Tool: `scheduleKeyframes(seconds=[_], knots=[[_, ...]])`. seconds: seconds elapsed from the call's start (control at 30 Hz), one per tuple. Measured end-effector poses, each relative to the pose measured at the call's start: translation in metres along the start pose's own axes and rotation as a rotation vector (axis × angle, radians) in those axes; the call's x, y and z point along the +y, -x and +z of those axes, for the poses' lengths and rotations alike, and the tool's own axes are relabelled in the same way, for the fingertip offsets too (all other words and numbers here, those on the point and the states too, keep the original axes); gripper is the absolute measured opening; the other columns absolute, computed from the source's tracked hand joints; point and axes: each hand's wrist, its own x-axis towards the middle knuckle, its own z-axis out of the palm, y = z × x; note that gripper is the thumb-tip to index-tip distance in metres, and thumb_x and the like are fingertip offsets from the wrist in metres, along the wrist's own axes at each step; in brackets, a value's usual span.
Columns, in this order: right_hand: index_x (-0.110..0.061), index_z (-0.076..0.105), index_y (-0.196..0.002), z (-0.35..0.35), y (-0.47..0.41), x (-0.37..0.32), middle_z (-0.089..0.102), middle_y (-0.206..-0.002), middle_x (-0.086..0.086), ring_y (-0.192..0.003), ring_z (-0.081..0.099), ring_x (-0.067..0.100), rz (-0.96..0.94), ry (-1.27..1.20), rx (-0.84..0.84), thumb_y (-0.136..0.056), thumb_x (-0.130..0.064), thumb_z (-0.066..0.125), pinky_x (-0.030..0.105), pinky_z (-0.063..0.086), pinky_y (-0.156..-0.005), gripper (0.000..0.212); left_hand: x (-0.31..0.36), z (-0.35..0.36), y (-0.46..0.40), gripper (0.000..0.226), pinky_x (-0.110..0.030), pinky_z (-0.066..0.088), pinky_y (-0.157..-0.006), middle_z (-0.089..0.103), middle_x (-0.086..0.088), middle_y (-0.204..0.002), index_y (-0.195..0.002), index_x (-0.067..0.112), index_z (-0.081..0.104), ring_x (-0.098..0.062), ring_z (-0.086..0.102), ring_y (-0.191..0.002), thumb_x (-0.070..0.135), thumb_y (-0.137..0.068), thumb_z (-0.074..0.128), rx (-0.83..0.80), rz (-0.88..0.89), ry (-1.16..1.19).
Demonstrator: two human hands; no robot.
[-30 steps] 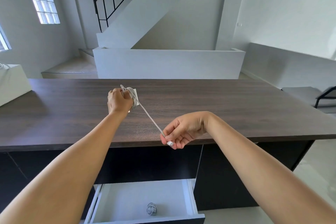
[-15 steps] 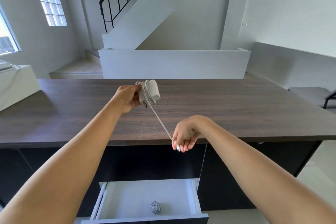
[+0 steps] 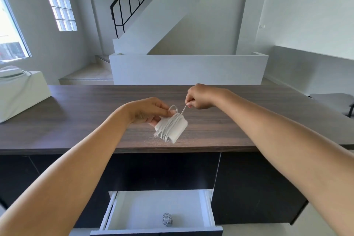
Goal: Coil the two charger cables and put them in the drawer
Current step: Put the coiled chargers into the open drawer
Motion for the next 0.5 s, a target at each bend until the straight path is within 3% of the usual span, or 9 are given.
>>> scheduleKeyframes(seconds=[0.13,0.2,0.3,0.4,0.5], knots=[[-0.003,0.071,-0.092,0.002,0.001,-0.012,0.065,-0.083,0.01,-0.07,0.052,0.018,0.028,0.002,-0.031,-0.091,-0.013,0.05,0.028,0.039,-0.063,0.024,-0.009,0.009,-0.01,0.031,-0.038,0.057,-0.084,0.073,-0.011,-0.092,-0.098,0.0,0.07,-0.021,0.07,-0.086,0.03,-0.09,0.063,0.094,-0.032,-0.314],[-0.007,0.073,-0.089,0.004,0.003,-0.014,0.065,-0.076,0.004,-0.063,0.051,0.013,0.085,-0.108,-0.061,-0.09,-0.012,0.053,0.024,0.039,-0.057,0.021,-0.015,0.011,-0.015,0.028,-0.034,0.053,-0.078,0.065,-0.009,-0.08,-0.081,0.004,0.068,-0.021,0.063,-0.077,0.03,-0.09,0.062,0.192,-0.02,-0.416],[-0.006,0.071,-0.084,0.011,0.006,-0.01,0.06,-0.065,0.003,-0.054,0.049,0.014,0.22,-0.48,-0.15,-0.092,-0.008,0.054,0.023,0.038,-0.05,0.019,-0.019,0.012,-0.02,0.038,-0.028,0.04,-0.066,0.052,-0.008,-0.071,-0.078,-0.003,0.063,-0.018,0.047,-0.068,0.032,-0.092,0.059,0.359,0.004,-0.47],[-0.004,0.063,-0.075,0.024,0.009,-0.011,0.058,-0.048,0.001,-0.04,0.052,0.006,0.353,-0.963,-0.201,-0.095,-0.003,0.053,0.016,0.04,-0.04,0.022,-0.021,0.014,-0.026,0.034,-0.022,0.032,-0.054,0.042,0.001,-0.057,-0.065,0.009,0.056,-0.014,0.037,-0.056,0.03,-0.092,0.058,0.498,0.003,-0.455],[-0.003,0.06,-0.074,0.038,0.011,-0.013,0.061,-0.044,-0.001,-0.038,0.058,0.002,0.4,-1.298,-0.175,-0.094,-0.001,0.054,0.015,0.049,-0.044,0.021,-0.024,0.016,-0.033,0.032,-0.028,0.037,-0.057,0.051,-0.002,-0.061,-0.073,0.006,0.065,-0.015,0.043,-0.059,0.032,-0.091,0.06,0.595,0.009,-0.442]])
